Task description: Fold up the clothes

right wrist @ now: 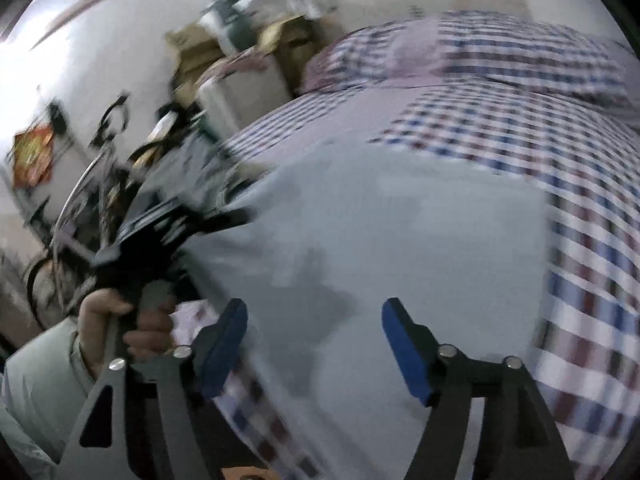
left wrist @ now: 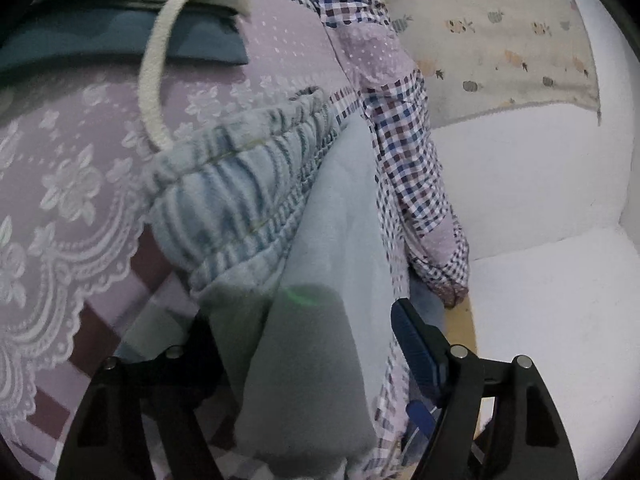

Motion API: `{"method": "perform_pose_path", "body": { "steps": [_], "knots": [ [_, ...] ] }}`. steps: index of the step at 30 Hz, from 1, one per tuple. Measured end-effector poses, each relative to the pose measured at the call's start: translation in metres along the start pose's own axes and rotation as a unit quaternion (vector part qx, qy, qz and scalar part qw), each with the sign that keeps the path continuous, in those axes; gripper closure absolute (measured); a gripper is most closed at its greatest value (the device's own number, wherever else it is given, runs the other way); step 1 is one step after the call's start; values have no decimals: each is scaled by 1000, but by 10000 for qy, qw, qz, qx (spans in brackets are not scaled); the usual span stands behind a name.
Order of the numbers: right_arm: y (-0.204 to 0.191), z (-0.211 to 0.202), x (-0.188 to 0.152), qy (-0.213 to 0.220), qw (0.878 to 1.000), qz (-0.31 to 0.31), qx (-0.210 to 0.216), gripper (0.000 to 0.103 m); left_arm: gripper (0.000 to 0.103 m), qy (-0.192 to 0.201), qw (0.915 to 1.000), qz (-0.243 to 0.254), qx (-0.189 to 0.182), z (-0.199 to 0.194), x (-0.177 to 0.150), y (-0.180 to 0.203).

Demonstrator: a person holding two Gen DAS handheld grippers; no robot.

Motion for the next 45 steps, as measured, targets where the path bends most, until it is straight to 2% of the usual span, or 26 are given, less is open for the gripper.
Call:
{"method": "perform_pose_path", "body": {
  "steps": [5, 11, 14, 15, 16, 27, 38, 43, 45],
  "knots": [
    [80, -6, -4, 9, 9948, 1016, 7, 27, 23, -84, 9999, 83, 36, -2, 0, 3],
    [144, 4, -12, -114, 9773, 2072, 438, 27, 25, -11, 9994, 258, 214, 2, 12, 14],
    [166, 18, -14, -327, 9697, 2341, 624, 24, 40, -14, 9987, 269, 425, 5, 18, 12],
    [170, 24, -14, -428, 9680, 2379, 681, 23, 48, -8, 9985, 236, 502, 2, 18, 10],
    [172, 30, -15, -525, 9669, 2383, 743, 22, 52, 5, 9984, 201, 524, 0, 18, 9],
    [165, 82, 29, -1090, 9758, 1623, 977, 15, 53, -11, 9979, 288, 586, 0, 23, 14],
    [155, 158, 75, -1534, 9619, 1702, 1490, 14, 53, -81, 9982, 350, 474, -2, 29, 15],
    [146, 171, 80, -1548, 9666, 1517, 1369, 14, 53, -35, 9988, 339, 362, 2, 36, 18],
    [146, 168, 77, -1517, 9704, 1447, 1196, 15, 52, -12, 9990, 310, 330, 3, 39, 18]
  ]
}}
Point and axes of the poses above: each gripper's, at about its wrist camera, not at the fingertips, and z roughly the way its jaws point, y to its right, x to its top, the point moved 8 cm from there along z, roughly the way its jaws point, and after that the axes turned 11 degrees about -x, right-handed, at the moved point
